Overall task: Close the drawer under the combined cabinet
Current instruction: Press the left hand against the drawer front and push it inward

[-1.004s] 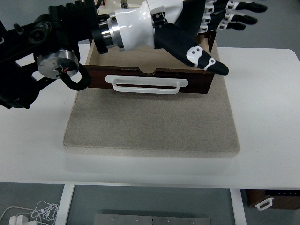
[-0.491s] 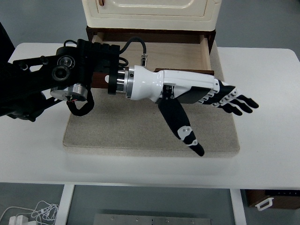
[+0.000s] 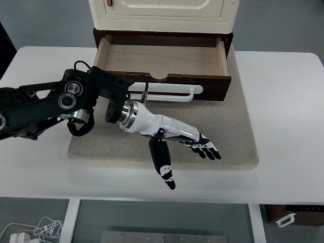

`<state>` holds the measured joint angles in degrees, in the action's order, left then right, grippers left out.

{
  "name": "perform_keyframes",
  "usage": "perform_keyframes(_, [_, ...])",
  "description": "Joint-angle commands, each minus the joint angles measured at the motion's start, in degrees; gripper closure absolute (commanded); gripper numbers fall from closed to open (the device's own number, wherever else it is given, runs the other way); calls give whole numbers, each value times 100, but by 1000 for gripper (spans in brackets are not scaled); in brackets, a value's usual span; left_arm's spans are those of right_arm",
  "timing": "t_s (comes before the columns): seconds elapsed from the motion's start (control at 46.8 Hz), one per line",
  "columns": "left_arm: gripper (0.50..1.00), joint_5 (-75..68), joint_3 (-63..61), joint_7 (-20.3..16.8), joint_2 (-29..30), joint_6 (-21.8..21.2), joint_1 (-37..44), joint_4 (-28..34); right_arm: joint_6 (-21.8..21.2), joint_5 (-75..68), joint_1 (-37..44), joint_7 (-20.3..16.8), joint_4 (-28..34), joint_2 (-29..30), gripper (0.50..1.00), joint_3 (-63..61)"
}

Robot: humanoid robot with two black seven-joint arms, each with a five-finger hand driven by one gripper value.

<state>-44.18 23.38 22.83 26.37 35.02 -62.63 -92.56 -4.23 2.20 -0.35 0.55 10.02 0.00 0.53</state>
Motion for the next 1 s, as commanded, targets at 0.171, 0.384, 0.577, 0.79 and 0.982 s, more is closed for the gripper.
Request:
perform_keyframes(0.171, [500, 15, 17, 766, -9, -2, -100, 159, 1, 0, 0, -2, 0, 0, 548, 0])
perform_keyframes(0.384, [500, 59, 17, 1127, -26, -2, -196, 370, 1, 0, 0, -2, 0, 0, 548, 0])
perform_keyframes(0.577, [500, 103, 61, 1217, -53, -2, -276, 484, 1, 0, 0, -2, 0, 0, 548, 0])
perform_keyframes(0.79, [500, 112, 79, 1217, -70, -2, -372, 607, 1, 0, 0, -2, 0, 0, 548, 0])
perform_keyframes(0.982, [500, 112, 79, 1217, -115, -2, -460, 792, 1, 0, 0, 6, 0, 0, 548, 0])
